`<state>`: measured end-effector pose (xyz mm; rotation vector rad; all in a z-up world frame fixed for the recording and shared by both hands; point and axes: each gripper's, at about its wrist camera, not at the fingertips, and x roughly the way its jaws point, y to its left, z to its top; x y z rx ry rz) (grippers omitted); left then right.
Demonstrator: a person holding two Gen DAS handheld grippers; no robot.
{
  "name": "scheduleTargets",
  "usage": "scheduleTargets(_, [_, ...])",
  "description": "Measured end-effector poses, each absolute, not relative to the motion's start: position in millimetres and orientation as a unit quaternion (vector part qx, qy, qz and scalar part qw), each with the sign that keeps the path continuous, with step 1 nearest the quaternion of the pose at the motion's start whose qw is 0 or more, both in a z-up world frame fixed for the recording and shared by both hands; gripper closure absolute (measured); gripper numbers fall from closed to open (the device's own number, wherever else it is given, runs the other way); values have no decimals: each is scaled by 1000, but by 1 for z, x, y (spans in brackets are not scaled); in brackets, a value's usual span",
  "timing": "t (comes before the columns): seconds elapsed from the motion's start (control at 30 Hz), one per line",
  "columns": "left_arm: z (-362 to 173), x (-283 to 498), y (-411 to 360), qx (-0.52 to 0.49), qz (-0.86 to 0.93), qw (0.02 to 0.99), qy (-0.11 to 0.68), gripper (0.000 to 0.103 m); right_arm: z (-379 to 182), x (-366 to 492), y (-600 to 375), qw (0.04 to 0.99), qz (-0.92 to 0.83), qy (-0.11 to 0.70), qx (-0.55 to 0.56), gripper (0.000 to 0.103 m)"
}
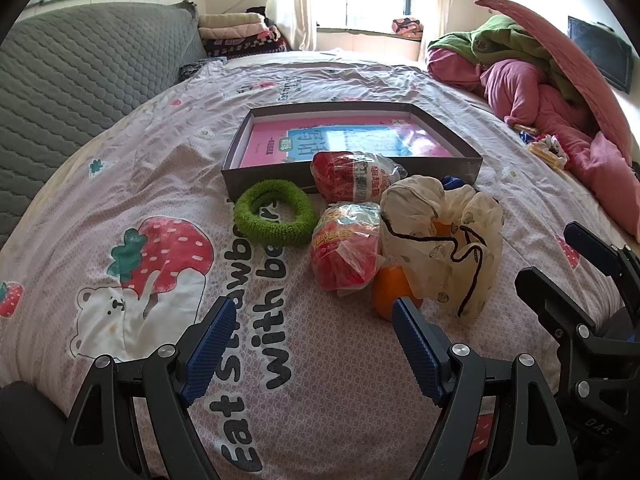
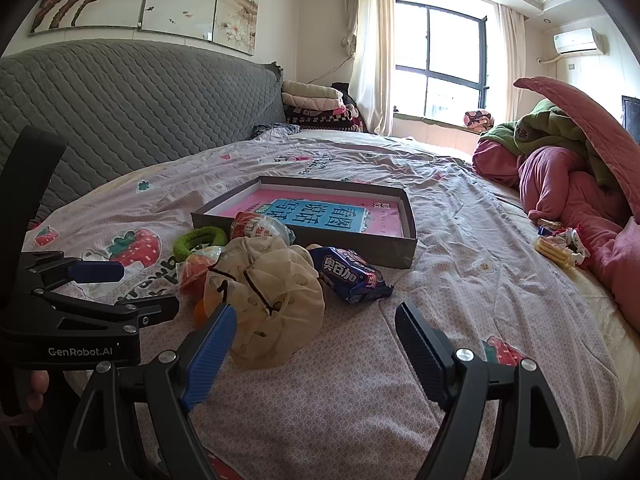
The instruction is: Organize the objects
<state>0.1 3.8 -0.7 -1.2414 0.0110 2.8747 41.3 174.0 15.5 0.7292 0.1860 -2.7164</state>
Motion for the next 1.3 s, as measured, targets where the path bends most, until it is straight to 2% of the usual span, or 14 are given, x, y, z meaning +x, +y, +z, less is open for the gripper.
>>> scheduleTargets(1.3, [-10,-29,6,-406,914,13,-6,22,9,30,175,182,-941,48,283,22])
